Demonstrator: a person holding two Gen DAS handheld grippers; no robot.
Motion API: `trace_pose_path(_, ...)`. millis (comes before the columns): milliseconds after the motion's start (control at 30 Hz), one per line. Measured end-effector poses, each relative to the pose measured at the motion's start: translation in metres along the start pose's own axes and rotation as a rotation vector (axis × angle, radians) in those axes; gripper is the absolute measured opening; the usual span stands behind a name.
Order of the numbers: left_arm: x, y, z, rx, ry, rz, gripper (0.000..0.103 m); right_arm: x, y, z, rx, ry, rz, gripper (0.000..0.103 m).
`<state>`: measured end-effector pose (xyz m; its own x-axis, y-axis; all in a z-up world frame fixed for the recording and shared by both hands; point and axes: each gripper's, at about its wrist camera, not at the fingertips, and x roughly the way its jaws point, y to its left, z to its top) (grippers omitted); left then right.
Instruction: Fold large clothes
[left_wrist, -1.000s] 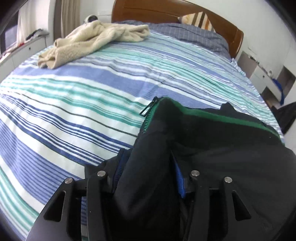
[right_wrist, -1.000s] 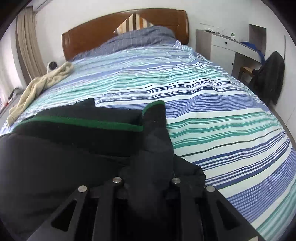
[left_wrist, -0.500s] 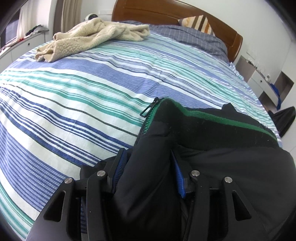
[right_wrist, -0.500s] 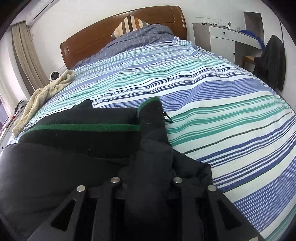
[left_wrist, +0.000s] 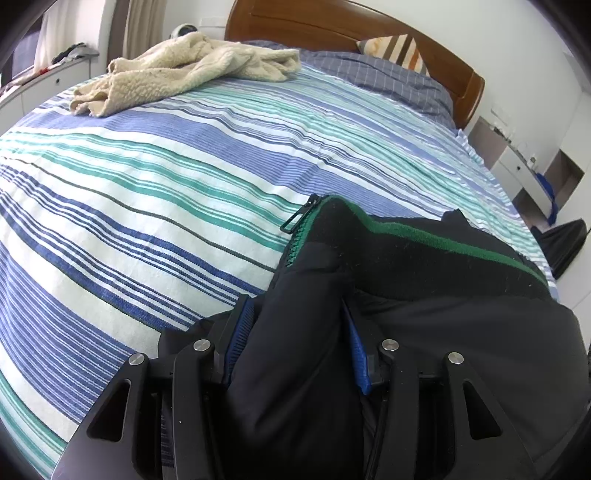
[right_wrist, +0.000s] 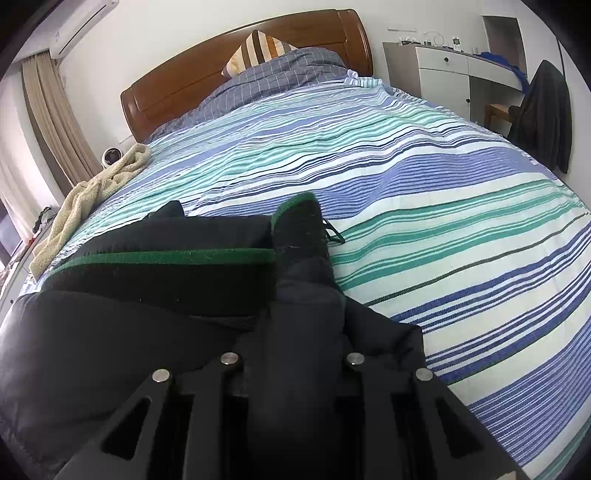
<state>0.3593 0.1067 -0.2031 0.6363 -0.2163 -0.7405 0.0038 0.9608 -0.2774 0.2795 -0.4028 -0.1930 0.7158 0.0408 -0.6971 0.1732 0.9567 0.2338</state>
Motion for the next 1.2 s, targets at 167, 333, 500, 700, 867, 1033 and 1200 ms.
trace_pose_path(167, 0.001, 0.001, 0.000, -0.011, 0.004, -0.010, 0.049, 0.002, 0.000, 0.000, 0.009, 0.001, 0.007, 0.022)
trace_pose_path(333, 0.001, -0.001, 0.003, 0.000, 0.022, 0.008, 0.050, 0.003, -0.004, 0.000, 0.033, 0.000, 0.032, 0.022)
trace_pose_path(500, -0.009, -0.009, 0.009, 0.036, 0.078, 0.090, 0.061, 0.003, -0.011, 0.000, 0.071, -0.003, 0.072, 0.022)
trace_pose_path(700, -0.096, -0.052, 0.011, 0.156, -0.014, 0.080, 0.074, 0.002, -0.010, 0.000, 0.072, -0.007, 0.074, 0.025)
trace_pose_path(867, -0.116, -0.123, 0.013, 0.304, 0.022, -0.089, 0.082, 0.002, -0.011, 0.001, 0.077, -0.007, 0.079, 0.025)
trace_pose_path(1033, -0.052, -0.189, 0.010, 0.359, 0.180, -0.238, 0.083, 0.002, -0.015, 0.001, 0.087, -0.007, 0.092, 0.025)
trace_pose_path(1200, 0.009, -0.187, -0.016, 0.357, 0.207, -0.266, 0.087, 0.002, -0.019, 0.002, 0.108, -0.008, 0.114, 0.026)
